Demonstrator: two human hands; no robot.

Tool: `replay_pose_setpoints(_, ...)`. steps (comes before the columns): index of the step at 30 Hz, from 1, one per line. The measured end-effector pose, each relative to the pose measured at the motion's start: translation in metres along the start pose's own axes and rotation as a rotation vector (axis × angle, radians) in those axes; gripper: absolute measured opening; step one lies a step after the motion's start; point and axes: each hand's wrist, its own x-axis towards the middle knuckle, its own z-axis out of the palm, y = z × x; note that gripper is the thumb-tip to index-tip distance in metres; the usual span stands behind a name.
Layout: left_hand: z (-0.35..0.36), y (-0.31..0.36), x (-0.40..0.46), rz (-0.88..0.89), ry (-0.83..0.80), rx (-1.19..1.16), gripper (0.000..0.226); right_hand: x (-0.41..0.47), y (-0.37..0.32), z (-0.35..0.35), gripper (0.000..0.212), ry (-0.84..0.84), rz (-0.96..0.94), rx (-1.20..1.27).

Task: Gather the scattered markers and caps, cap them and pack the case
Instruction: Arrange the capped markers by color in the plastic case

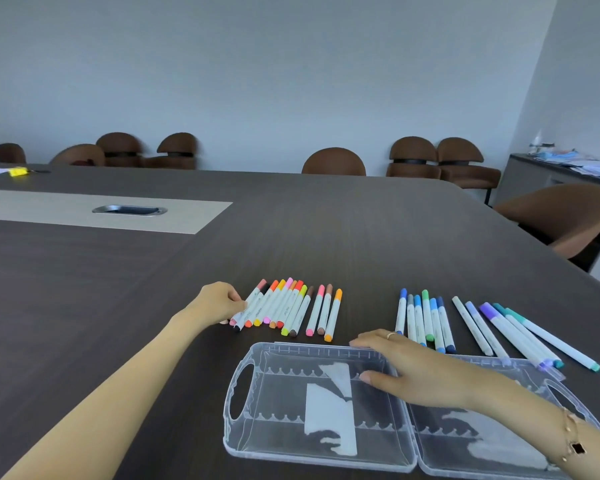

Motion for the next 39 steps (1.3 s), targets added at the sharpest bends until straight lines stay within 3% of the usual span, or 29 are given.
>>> replay_pose_setpoints(4,-0.010,-0.008,-0.001,0.026,-0.029,-0.086,0.015,0.018,-0.002,-0.034,0.049,-0.001,0.002,-0.064)
replay_pose_setpoints(8,-0.023,-0.016,-0.007,0.129,-0.210,-0.169,0.014,0.056,-0.002,-0.066,0.047,0.006,0.022,-0.165)
replay_pose_setpoints(12,-0.020,-0.017,-0.010,0.178,-0.277,-0.198,0.020,0.109,0.002,-0.071,0.045,0.007,0.055,-0.181)
replay_pose_setpoints(17,-0.008,-0.007,-0.016,0.325,-0.081,0.093,0.035,0.167,0.001,-0.050,0.044,0.028,0.084,-0.072)
replay_pose_setpoints(21,0.003,0.007,-0.019,0.505,-0.078,0.158,0.051,0.199,0.000,-0.033,0.044,0.051,0.086,0.040)
replay_pose_setpoints(32,0.018,0.004,-0.003,0.621,-0.017,0.195,0.038,0.231,0.008,-0.012,0.024,0.125,0.025,0.144)
replay_pose_setpoints(39,0.001,0.009,-0.029,0.750,0.090,0.235,0.038,0.209,-0.010,-0.023,0.027,0.181,-0.015,0.289)
